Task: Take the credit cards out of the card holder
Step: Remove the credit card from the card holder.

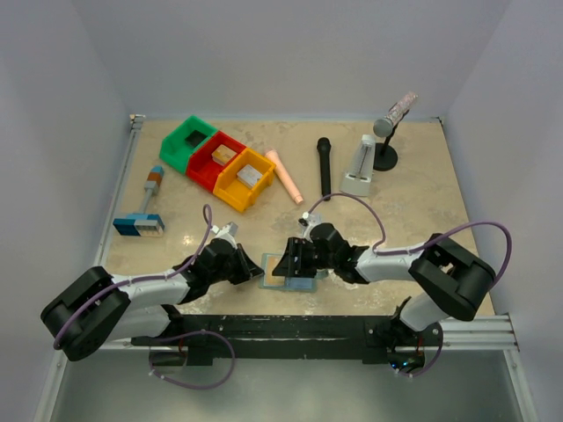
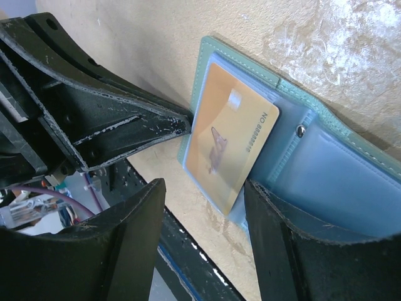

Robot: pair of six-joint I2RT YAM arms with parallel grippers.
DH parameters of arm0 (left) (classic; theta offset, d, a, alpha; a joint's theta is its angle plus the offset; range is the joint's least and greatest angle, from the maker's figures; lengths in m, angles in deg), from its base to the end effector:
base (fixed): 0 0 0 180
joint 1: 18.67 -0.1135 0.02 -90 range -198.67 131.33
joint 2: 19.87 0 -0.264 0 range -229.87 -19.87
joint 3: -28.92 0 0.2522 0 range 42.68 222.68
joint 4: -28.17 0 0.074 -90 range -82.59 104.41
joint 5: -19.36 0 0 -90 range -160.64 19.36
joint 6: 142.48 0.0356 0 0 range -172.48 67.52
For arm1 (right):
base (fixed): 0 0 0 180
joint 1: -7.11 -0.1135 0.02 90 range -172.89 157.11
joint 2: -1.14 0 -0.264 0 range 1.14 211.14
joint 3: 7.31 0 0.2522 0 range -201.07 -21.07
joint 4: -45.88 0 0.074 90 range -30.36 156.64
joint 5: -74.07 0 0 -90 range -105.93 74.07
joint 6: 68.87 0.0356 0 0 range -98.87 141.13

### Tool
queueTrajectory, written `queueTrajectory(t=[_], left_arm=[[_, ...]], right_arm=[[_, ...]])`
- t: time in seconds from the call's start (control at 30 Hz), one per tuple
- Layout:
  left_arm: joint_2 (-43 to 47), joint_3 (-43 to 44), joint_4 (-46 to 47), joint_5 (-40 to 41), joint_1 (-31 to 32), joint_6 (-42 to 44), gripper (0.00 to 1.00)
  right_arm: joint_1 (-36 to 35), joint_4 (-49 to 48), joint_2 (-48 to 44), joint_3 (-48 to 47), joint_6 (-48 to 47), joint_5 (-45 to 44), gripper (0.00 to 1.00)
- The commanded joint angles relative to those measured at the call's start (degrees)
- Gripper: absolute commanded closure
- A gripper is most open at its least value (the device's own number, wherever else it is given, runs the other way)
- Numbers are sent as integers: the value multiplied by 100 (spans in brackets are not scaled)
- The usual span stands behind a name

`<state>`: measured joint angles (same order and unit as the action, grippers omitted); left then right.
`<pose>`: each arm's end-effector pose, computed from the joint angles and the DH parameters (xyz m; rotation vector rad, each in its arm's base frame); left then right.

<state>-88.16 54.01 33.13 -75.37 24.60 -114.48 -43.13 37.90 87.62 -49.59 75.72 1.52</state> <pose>0.1379 -0.1339 0.1184 -0.3526 2.4417 -1.0129 0.1656 0.2157 0.1374 -0.1000 2.5166 1.2441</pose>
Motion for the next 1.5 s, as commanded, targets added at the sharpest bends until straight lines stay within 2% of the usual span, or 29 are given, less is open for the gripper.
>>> queueTrajectory(t=[0.0, 0.37, 0.6, 1.23, 1.47], left_arm=[[-132, -166, -308, 95, 33, 109, 100], [-263, -166, -123, -36, 33, 170, 100], [-457, -202, 246, -274, 33, 206, 100], [-580, -263, 562, -414, 33, 206, 100], [-466, -307, 466, -336, 33, 179, 100]], right_arm=[[-21, -647, -131, 126, 166, -119, 42], [-12, -1956, -8, 504, 597, -190, 43], [-12, -2334, 237, 505, 711, -102, 43], [-12, -2133, 1011, -67, 614, 610, 44], [-12, -2019, 907, 21, 597, 593, 46]])
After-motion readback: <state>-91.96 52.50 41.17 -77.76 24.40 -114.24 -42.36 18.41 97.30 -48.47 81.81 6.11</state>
